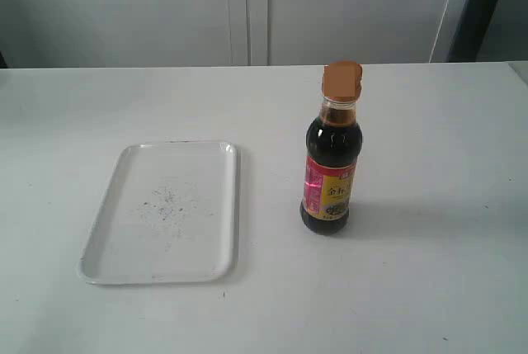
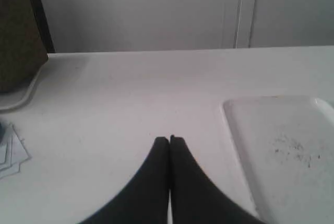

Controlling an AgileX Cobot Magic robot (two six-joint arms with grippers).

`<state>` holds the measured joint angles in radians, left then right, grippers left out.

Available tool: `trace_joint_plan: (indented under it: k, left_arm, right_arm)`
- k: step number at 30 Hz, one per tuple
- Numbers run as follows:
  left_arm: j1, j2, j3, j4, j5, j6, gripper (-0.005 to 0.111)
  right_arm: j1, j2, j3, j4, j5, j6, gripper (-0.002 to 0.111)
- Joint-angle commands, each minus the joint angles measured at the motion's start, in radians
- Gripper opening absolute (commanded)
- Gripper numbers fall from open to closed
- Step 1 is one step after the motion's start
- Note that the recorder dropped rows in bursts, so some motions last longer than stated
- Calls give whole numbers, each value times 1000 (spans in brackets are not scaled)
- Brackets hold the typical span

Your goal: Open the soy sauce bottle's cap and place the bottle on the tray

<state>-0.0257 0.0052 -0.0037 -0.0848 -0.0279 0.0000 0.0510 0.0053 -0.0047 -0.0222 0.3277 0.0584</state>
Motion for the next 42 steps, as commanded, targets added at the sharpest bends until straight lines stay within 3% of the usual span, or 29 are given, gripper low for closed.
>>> trace_joint_plan:
  k: [1,4,9,17,21,24,31,39,42]
  left_arm:
    - [2,-5,4,-7,-151,-81,0]
    - [2,-5,4,-7,-239,-85,0]
    - [2,3,-11,12,-258,-90,0]
    - [2,186,-111,33,-307,-112,0]
    - [2,371,-220,213,-349,-249,0]
    - [2,544,-302,458,-462,-479,0]
    - [1,896,-440,750,-725,-668,0]
    - [-1,1082,-508,925,-959,-748,0]
    - [-37,1132,-529,946,-991,-742,0]
  right_arm:
    - [0,-5,5,0,-12,2,0]
    - [0,-5,5,0,-12,2,0]
    - [0,-5,5,0,-12,2,0]
    - [0,-5,5,0,-12,2,0]
    - [0,-5,5,0,-12,2,0]
    - [0,-5,5,0,-12,2,0]
    - [0,-5,5,0,-12,2,0]
    - [0,-5,5,0,-12,2,0]
    - [0,-5,5,0,-12,2,0]
